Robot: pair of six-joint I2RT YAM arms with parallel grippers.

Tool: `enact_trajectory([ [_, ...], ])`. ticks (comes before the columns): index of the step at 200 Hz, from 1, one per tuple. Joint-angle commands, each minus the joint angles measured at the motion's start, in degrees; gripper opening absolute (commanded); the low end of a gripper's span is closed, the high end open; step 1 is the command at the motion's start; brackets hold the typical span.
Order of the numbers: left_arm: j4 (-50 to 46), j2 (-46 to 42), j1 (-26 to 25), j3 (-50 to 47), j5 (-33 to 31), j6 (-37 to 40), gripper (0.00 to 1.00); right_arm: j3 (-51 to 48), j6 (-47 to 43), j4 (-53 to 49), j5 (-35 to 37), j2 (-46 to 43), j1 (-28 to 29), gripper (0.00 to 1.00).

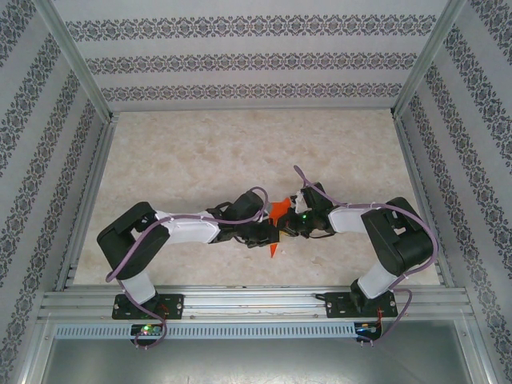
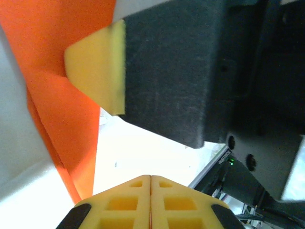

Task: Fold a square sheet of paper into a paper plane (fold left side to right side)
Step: Fold the wing for the fifth time at the center of the table.

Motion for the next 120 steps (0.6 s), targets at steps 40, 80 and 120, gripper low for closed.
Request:
enact_trajectory([
  [40, -2.08, -0.08, -0.50, -1.29, 3.47, 0.30, 0.06, -2.61, -1.90, -7.58, 6.49, 3.14, -0.34, 0.00],
  [80, -0.45, 2.09, -1.31, -1.03, 4.20, 0.16, 0.04, -2.24, -2.11, -8.23, 6.67, 3.05, -0.34, 0.00],
  [120, 1.05, 3.31, -1.48, -1.54, 4.55, -0.35, 0.03, -2.23, -2.03, -8.62, 7.02, 3.05, -0.17, 0.00],
])
